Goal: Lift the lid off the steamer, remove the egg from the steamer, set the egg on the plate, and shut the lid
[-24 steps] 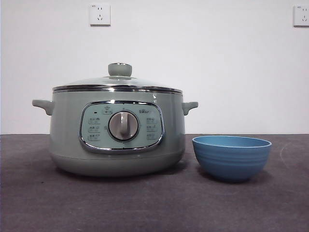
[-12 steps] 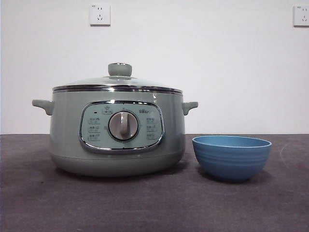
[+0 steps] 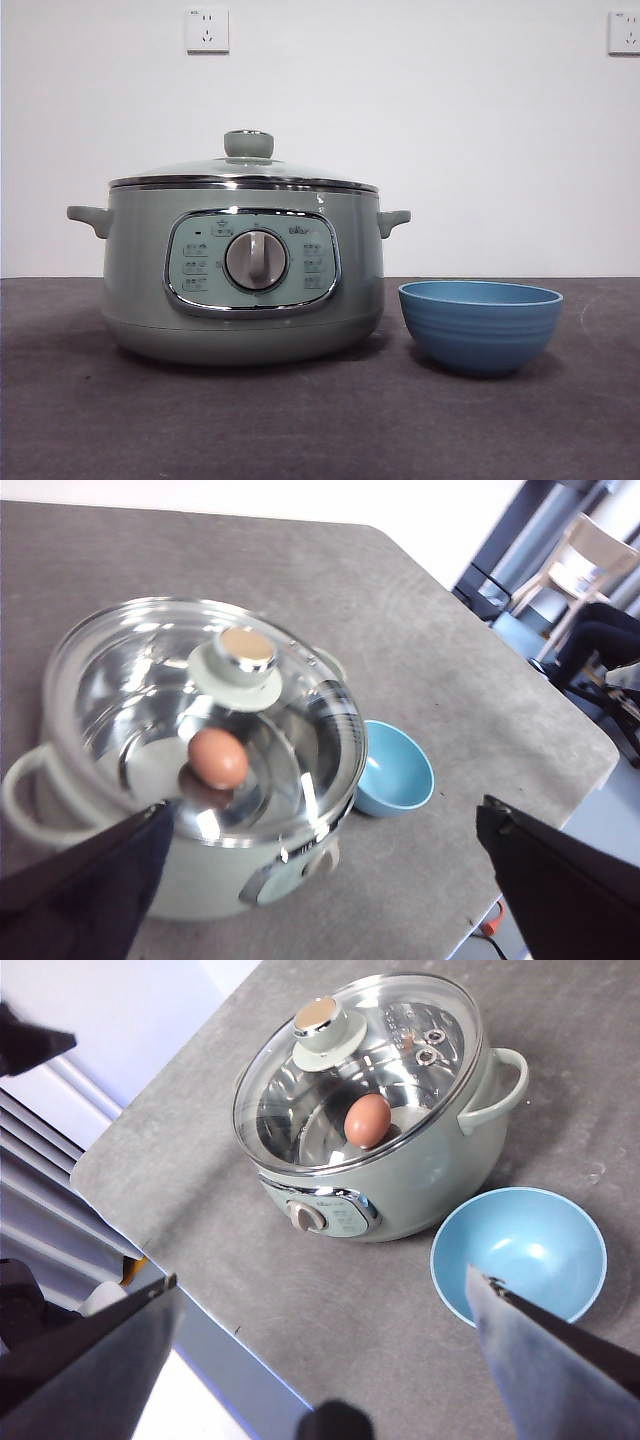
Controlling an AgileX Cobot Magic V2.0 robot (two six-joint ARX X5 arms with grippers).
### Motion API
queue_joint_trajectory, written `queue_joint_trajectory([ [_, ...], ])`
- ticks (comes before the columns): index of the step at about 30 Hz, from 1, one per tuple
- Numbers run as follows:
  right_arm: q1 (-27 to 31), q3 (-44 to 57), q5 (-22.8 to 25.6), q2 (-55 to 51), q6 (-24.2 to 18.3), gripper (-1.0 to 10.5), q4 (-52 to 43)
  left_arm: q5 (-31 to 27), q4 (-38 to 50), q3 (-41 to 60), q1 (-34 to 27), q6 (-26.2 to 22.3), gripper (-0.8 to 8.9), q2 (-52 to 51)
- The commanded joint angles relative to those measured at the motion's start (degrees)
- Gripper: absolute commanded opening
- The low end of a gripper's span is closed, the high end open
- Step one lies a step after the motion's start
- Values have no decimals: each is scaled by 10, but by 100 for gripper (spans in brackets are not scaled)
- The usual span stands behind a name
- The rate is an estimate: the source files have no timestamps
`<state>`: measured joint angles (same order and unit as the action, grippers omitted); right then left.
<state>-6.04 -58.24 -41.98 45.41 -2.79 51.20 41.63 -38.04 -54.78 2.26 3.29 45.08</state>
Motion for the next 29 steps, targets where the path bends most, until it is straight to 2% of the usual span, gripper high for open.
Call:
queue_joint_trajectory([
  [1, -1, -1, 1, 4, 4, 485, -1, -28, 31, -16, 32, 1, 543, 39],
  [8, -1, -1, 1, 15, 4, 485, -1, -155, 133, -45, 131, 1, 543, 143],
  [16, -1, -1, 3, 18, 4, 485, -1, -263, 262, -64, 204, -4, 542, 258],
  [24, -1, -1, 4, 19, 4, 485, -1, -299, 340, -64, 226, -4, 539, 360],
  [29, -1, -1, 4, 19, 4, 485, -1, -314, 355, -64, 227, -6, 534, 397],
])
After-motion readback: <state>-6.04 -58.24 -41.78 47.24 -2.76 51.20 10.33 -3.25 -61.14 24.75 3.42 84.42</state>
